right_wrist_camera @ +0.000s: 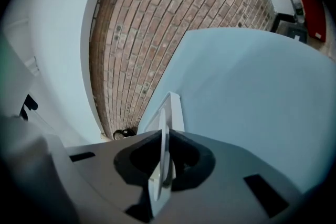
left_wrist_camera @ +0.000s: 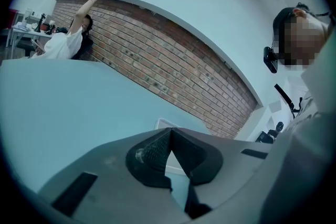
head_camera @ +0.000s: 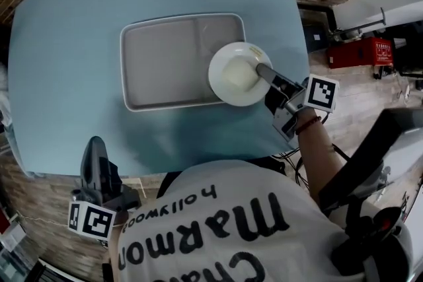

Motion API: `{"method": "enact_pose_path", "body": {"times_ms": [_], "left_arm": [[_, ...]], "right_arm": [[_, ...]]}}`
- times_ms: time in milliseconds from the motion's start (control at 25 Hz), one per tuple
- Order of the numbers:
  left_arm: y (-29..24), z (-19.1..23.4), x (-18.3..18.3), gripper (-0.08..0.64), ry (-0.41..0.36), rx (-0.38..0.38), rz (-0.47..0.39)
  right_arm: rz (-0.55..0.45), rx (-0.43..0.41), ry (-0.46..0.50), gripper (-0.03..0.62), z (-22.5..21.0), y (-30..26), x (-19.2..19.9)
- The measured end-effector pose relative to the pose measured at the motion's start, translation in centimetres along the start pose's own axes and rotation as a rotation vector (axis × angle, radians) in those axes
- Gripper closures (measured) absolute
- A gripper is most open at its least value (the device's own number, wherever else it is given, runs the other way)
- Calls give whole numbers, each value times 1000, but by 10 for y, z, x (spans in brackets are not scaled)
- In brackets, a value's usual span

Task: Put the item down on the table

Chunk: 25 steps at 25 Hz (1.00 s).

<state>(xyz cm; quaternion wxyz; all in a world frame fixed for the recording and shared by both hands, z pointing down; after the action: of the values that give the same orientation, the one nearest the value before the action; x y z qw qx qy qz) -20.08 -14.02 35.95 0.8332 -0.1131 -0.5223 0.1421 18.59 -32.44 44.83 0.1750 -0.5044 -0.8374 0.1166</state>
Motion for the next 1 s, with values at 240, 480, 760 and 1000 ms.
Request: {"method": "enact_pose_path", "body": {"times_ms": [240,480,760,1000], "left_arm": [[8,-14,7,552,-6,-29,6],[19,-16,7,552,-14,-56,0],[27,-16,7,552,-9,-76,-11],[32,-18,5,552,-16,-89,-12]], "right_arm": [[37,32,53,560,-5,-1,3],[39,109,143,560,-10,-2,3],[48,115,231,558,-8,-11,5],[59,167,387,528,-4,-15,6]]}}
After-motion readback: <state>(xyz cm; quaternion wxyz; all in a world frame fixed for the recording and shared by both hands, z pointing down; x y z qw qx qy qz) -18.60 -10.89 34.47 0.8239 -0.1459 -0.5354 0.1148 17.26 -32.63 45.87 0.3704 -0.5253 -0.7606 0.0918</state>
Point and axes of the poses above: the fingertips, and each gripper's own axes: y backward along the fingers, z to its left, x out of its underside, the point moved 4 cm from there along y, backward along the fingers, and after that the axes turned 9 degrees about -y, right-handed, at the moved point
